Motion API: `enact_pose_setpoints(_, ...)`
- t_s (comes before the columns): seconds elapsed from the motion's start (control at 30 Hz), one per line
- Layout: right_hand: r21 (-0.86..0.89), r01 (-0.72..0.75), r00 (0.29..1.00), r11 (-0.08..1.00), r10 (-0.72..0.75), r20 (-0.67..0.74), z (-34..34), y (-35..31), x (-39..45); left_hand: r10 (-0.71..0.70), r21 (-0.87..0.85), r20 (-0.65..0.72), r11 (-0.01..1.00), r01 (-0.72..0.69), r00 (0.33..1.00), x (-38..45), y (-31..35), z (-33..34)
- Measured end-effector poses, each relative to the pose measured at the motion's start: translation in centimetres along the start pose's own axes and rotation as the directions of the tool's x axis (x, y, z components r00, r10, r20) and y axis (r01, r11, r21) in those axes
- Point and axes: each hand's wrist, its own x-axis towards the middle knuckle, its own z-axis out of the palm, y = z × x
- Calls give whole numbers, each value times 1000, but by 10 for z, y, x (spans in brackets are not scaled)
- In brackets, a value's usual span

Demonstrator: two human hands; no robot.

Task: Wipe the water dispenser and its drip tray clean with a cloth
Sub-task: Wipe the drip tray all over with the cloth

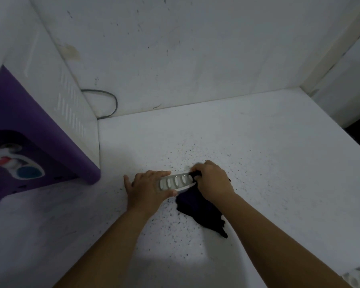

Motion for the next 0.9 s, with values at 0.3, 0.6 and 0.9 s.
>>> enact_pose_setpoints(0.3, -151, 39, 985, 988, -64, -161, 10, 1, -16, -4, 15, -11, 1000, 4, 1000, -1, -1, 1)
enact_pose_setpoints(0.6, -118, 72, 983, 990, -90, -162, 21, -1, -16, 2, 18, -23, 1000, -1, 1000, -3, 0, 1)
enact_pose_setpoints(0.9, 118, -20, 995, 993, 32, -96, 8, -10, -12, 0, 7, -3, 1000, 0, 1000, -2, -2, 2)
